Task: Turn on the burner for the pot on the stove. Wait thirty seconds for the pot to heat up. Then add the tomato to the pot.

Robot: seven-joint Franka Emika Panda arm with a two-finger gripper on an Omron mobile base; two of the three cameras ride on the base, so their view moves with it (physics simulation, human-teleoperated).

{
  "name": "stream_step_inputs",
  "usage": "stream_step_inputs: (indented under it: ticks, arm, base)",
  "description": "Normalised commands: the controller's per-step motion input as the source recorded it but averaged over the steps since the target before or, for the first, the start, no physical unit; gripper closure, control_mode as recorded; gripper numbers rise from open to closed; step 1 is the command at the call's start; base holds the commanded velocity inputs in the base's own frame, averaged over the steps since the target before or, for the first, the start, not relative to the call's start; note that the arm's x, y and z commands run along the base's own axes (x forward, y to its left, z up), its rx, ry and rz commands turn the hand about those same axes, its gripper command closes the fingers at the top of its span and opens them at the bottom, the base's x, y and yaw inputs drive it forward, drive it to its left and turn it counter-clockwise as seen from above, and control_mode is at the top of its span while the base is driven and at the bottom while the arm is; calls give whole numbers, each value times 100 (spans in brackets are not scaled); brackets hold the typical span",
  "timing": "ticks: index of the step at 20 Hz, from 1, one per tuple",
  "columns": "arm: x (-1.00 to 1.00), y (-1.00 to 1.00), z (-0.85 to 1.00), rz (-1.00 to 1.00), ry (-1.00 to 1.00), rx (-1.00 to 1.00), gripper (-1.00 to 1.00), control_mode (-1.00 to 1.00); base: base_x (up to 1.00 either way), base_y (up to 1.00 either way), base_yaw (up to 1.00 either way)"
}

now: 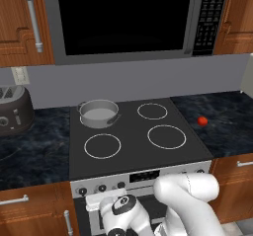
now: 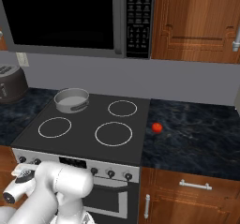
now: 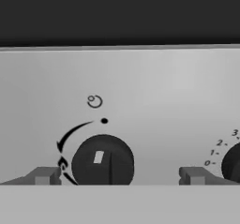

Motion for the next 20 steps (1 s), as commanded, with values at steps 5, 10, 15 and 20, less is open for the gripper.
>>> stream_step_inputs:
  ticks: [5,10,15,20]
  arm:
    - [5,4,-12,0,0,1,-100,-100]
    - [12,4,-1,0,0,0,100,-100]
    - [3,0,0,0,0,0,100,-100]
    - [0,2,0,0,0,-1,100,-100]
  base:
    - [0,0,0]
    - [0,0,0]
    - [0,0,0]
    - [0,0,0]
